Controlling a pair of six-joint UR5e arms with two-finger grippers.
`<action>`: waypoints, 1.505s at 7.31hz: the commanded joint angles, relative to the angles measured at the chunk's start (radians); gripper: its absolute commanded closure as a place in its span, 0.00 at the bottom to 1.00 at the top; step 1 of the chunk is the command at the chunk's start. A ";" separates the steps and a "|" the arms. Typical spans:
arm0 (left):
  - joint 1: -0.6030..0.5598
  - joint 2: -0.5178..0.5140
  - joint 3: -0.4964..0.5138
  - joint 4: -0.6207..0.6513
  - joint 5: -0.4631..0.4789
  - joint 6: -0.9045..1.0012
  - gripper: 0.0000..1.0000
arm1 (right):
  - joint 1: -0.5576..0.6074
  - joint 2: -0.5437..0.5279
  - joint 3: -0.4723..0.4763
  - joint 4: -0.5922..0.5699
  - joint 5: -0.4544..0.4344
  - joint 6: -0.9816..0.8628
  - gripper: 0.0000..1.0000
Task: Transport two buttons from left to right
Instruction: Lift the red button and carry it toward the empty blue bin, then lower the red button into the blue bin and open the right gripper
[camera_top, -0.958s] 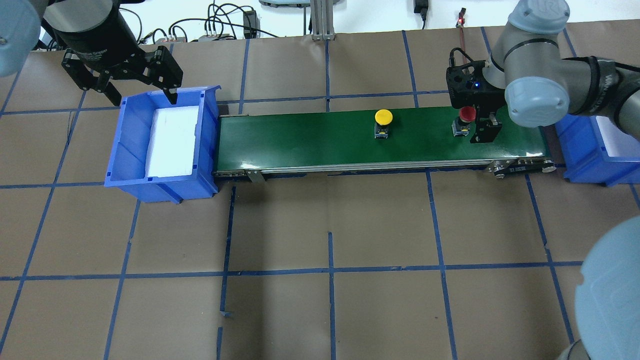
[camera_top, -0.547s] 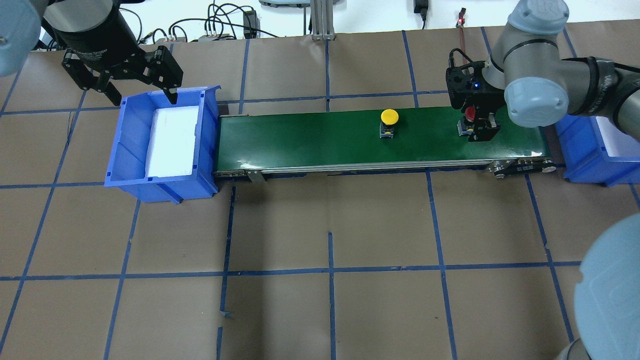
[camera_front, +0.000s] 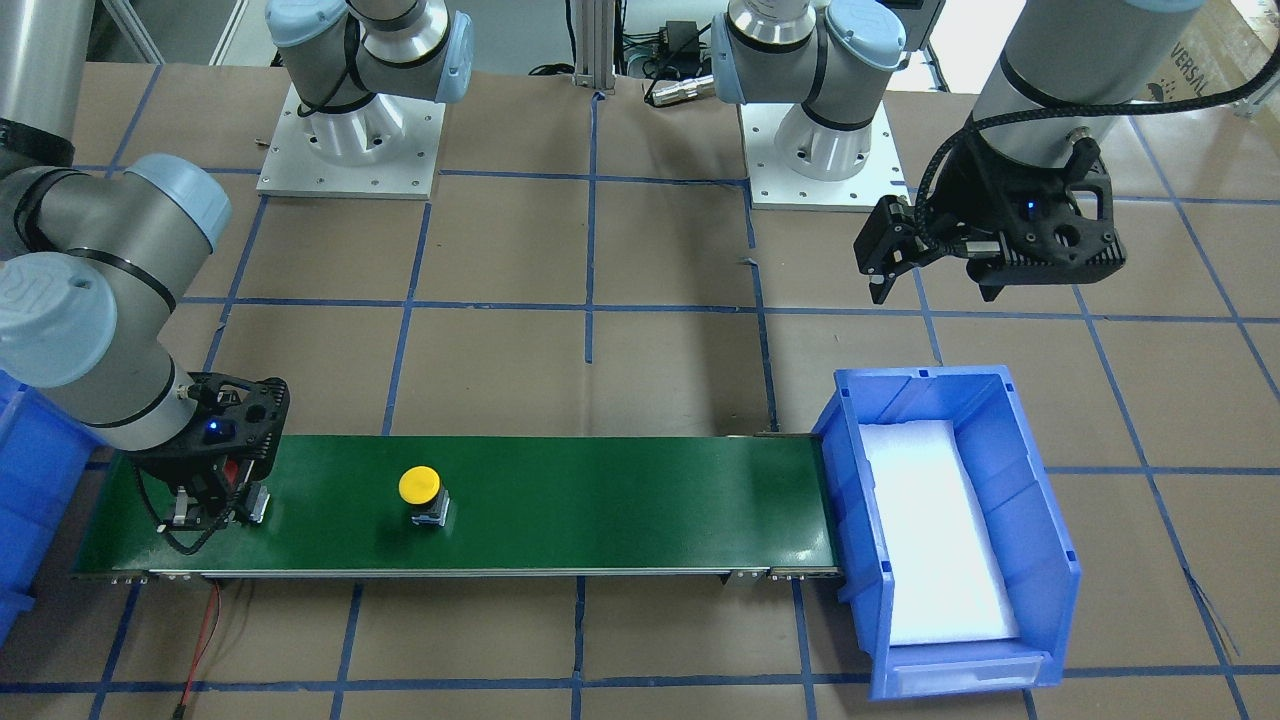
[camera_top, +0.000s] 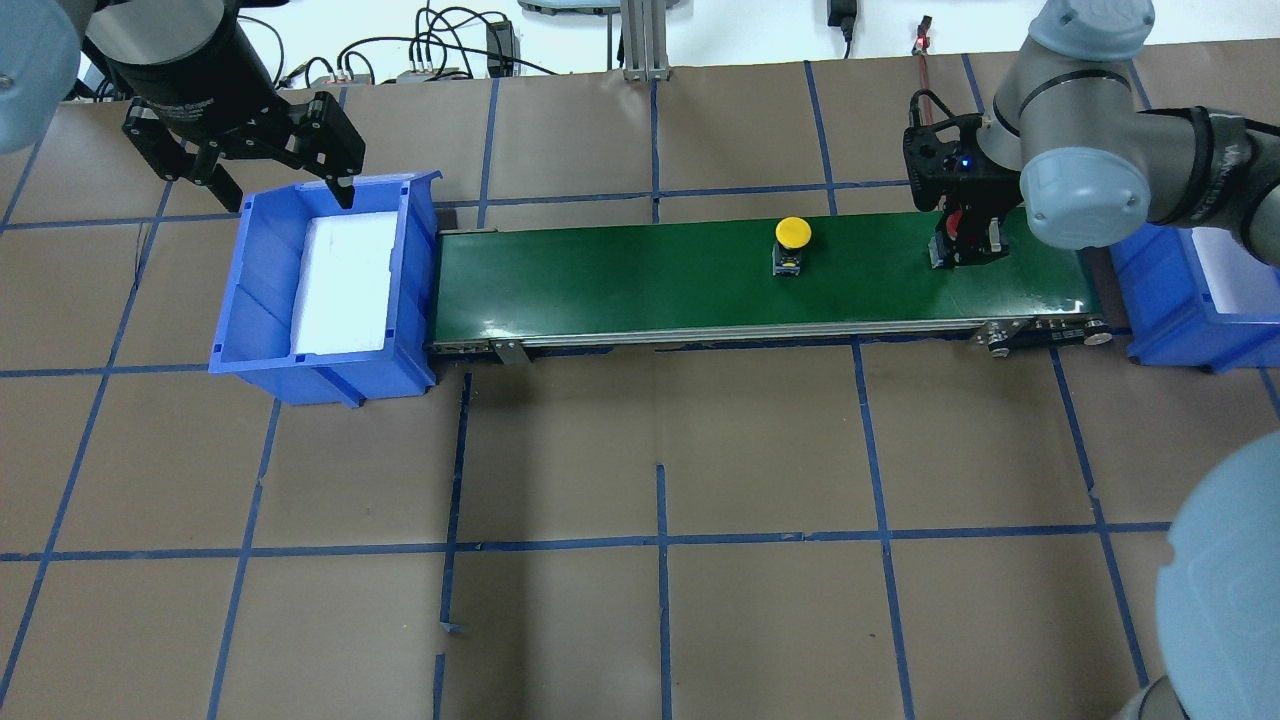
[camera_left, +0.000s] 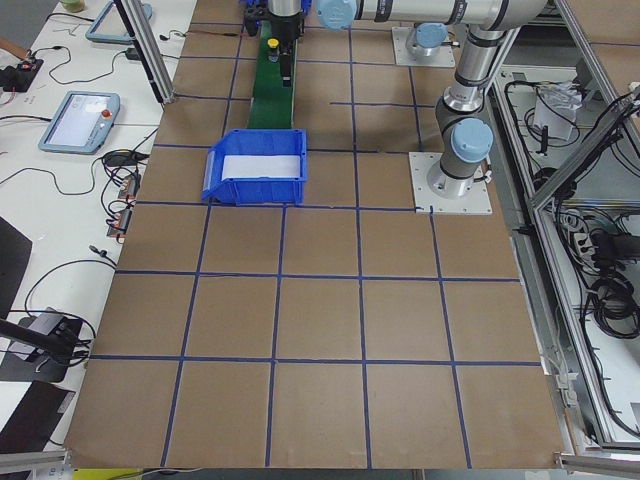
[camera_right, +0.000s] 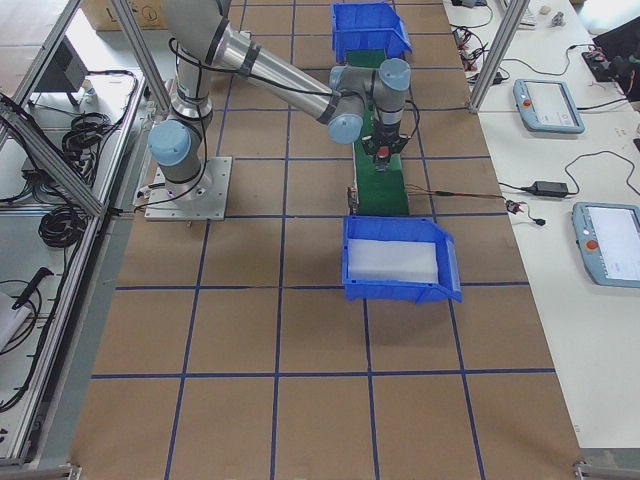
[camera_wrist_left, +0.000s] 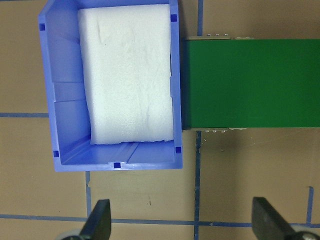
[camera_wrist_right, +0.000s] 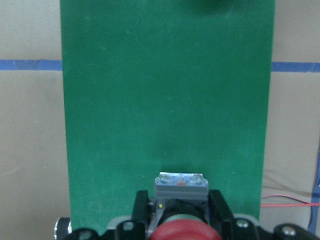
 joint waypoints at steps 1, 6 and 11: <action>0.000 0.000 0.000 0.000 0.000 0.000 0.00 | -0.026 -0.013 -0.073 0.016 -0.001 -0.003 0.94; 0.000 0.003 0.000 -0.002 0.003 0.000 0.00 | -0.366 -0.010 -0.244 0.224 0.019 -0.241 0.94; 0.000 0.003 0.000 0.000 0.002 0.000 0.00 | -0.540 0.175 -0.229 0.139 0.056 -0.569 0.92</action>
